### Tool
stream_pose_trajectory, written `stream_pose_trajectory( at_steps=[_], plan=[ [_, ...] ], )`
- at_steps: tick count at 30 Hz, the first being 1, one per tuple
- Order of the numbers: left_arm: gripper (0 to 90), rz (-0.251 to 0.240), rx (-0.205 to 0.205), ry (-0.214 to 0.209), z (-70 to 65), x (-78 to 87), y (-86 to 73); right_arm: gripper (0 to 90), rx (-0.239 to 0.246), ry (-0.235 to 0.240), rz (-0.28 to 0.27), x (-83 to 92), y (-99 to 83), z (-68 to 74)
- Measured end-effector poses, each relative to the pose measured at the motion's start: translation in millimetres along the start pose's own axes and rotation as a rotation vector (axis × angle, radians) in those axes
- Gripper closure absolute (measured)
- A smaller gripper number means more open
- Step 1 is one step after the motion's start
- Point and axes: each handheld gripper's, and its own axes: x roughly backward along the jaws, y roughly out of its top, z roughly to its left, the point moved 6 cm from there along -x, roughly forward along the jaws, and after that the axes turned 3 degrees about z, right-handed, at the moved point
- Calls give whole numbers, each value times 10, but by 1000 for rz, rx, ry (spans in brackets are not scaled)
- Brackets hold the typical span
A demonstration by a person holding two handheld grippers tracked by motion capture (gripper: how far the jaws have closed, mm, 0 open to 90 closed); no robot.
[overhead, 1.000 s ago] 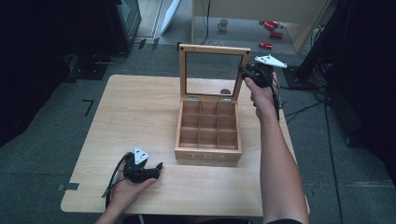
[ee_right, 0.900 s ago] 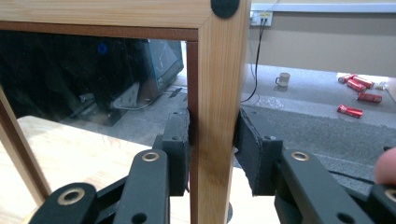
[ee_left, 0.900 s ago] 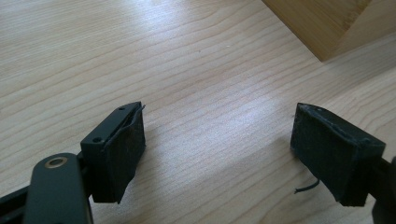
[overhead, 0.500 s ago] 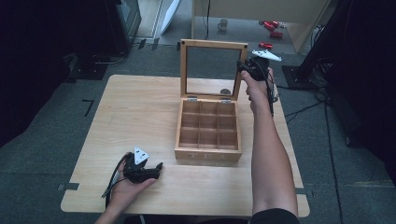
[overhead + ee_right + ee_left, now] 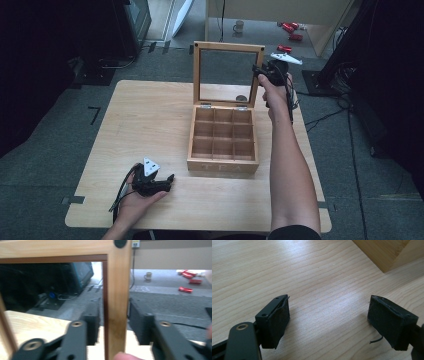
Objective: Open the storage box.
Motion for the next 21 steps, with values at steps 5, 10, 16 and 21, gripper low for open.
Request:
stream_pose_trajectory(
  at_steps=[5, 10, 16, 21],
  plan=[
    [184, 2, -4, -2, -2, 2, -2, 470, -5, 16, -7, 88, -8, 25],
    [184, 1, -5, -3, -4, 2, -2, 361, -14, 42, 12, 196, -86, 74],
    [184, 3, -7, -4, -6, 2, -3, 221, 4, 79, 27, 401, -211, 166],
    [184, -1, -4, -3, -9, -2, 0, 113, 55, 73, 44, 586, -322, 223]
  ],
)
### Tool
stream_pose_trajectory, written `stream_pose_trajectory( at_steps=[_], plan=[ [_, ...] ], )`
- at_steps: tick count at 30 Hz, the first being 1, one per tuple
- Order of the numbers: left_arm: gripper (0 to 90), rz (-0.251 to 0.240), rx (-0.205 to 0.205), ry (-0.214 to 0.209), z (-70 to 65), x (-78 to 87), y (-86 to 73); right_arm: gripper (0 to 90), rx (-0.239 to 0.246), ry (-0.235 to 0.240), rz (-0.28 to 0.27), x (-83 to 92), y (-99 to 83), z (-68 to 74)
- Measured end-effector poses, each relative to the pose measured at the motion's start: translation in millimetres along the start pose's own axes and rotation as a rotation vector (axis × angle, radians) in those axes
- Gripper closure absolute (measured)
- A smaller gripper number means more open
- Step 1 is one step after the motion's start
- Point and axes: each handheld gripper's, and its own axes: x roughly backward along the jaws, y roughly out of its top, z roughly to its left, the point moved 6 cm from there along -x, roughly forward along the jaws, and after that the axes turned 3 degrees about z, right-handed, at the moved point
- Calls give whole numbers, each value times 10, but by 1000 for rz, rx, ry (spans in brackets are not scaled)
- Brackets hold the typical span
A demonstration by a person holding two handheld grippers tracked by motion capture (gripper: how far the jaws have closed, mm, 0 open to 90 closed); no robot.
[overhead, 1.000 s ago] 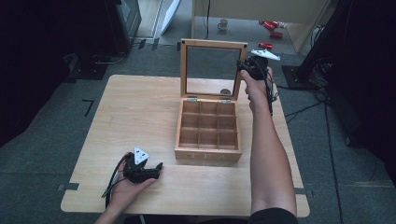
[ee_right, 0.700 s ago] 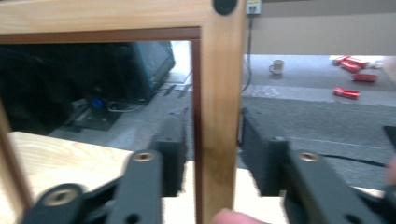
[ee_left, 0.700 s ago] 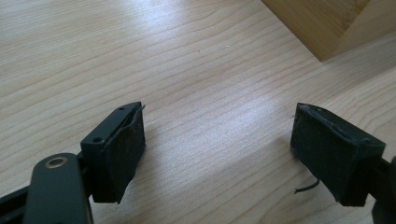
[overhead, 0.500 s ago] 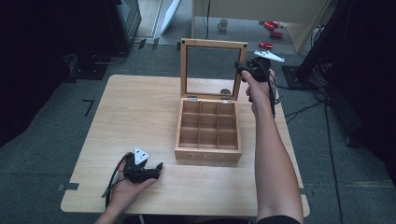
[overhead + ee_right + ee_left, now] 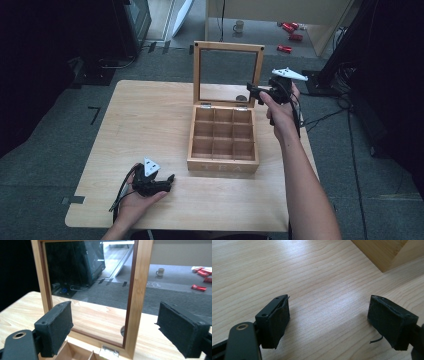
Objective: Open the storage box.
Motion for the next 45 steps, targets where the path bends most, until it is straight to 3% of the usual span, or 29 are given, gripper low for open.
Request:
stream_pose_trajectory(
  at_steps=[6, 10, 15, 27, 36, 45],
  plan=[
    [184, 1, -1, 0, 1, 0, 0, 58, 5, 17, -3, 152, -100, 54],
    [184, 1, -2, 0, 0, 0, 0, 44, 46, 21, 26, 210, -234, 60],
    [184, 1, -3, 0, 0, 1, 0, 27, 20, 38, 22, 326, -333, 35],
    [184, 0, -2, 1, -1, -1, 1, 27, 55, 16, 26, 661, -635, 24],
    [184, 0, -2, 1, -2, -2, 3, 27, 41, 25, 14, 988, -906, 53],
    [184, 0, 1, 3, -5, -3, 3, 27, 79, -13, 12, 1248, -1097, 27]
  ],
)
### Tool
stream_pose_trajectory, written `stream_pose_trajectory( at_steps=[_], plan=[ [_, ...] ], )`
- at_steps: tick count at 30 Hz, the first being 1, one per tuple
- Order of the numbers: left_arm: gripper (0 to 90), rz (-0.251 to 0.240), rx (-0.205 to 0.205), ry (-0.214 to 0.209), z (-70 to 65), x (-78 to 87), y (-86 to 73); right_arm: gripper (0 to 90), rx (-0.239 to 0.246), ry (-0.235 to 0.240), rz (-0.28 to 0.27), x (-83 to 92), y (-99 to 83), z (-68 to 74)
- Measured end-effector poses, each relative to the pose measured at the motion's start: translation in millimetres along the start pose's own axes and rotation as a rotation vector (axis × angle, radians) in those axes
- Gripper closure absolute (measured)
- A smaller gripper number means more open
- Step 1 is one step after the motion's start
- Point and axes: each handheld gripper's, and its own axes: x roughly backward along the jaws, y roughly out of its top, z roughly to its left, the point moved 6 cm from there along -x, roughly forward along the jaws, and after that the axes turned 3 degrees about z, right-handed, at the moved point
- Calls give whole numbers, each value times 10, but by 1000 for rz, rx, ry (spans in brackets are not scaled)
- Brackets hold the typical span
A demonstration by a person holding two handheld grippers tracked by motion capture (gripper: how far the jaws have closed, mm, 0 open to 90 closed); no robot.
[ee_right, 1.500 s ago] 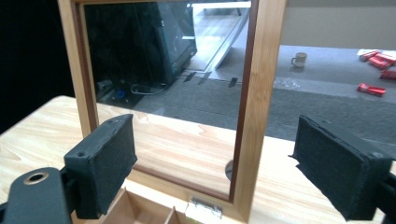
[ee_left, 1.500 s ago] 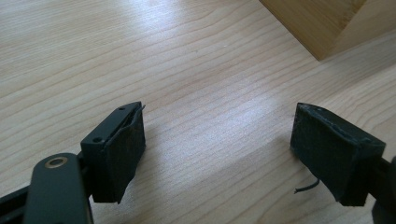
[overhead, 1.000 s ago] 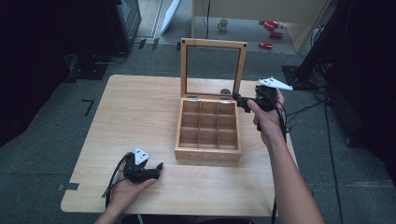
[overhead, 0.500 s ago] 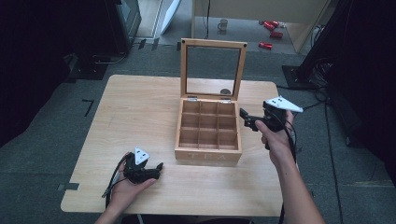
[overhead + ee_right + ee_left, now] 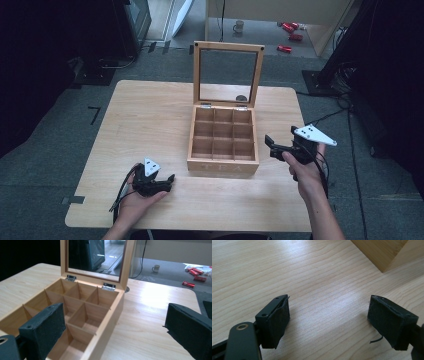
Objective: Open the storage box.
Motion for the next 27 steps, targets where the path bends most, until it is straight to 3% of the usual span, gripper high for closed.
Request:
stream_pose_trajectory(
  at_steps=[4, 15, 27],
  plan=[
    [184, 1, -1, 0, 1, 1, -1, 26, 21, -38, 6, 89, -127, -50],
    [184, 0, -1, 0, 1, 0, -1, 27, -32, -69, 25, 229, -487, -234],
    [184, 2, -3, 0, 2, 2, -1, 27, -58, -88, 49, 327, -748, -319]
  ],
)
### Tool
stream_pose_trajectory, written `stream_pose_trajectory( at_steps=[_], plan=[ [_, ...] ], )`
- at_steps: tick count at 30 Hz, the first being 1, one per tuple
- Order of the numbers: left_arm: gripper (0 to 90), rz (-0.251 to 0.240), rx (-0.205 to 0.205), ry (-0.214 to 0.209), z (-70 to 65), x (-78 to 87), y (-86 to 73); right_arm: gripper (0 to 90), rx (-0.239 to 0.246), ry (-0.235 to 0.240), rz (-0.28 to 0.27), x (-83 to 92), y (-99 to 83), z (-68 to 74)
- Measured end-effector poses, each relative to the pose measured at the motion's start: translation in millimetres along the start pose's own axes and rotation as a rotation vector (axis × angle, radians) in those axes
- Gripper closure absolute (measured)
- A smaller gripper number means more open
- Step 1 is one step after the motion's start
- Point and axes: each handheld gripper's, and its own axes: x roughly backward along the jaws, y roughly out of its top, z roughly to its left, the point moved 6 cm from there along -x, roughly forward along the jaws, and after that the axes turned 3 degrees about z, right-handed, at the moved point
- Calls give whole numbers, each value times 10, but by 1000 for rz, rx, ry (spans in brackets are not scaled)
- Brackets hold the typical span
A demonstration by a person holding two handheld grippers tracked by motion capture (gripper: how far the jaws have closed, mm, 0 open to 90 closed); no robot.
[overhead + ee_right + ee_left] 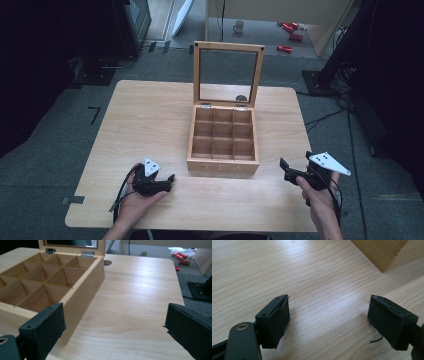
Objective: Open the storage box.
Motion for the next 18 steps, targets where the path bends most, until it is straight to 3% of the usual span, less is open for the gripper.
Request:
stream_pose_trajectory(
  at_steps=[18],
  plan=[
    [184, -1, 0, 0, 0, 0, 0, 26, -53, -42, 109, 32, -613, -239]
  ],
)
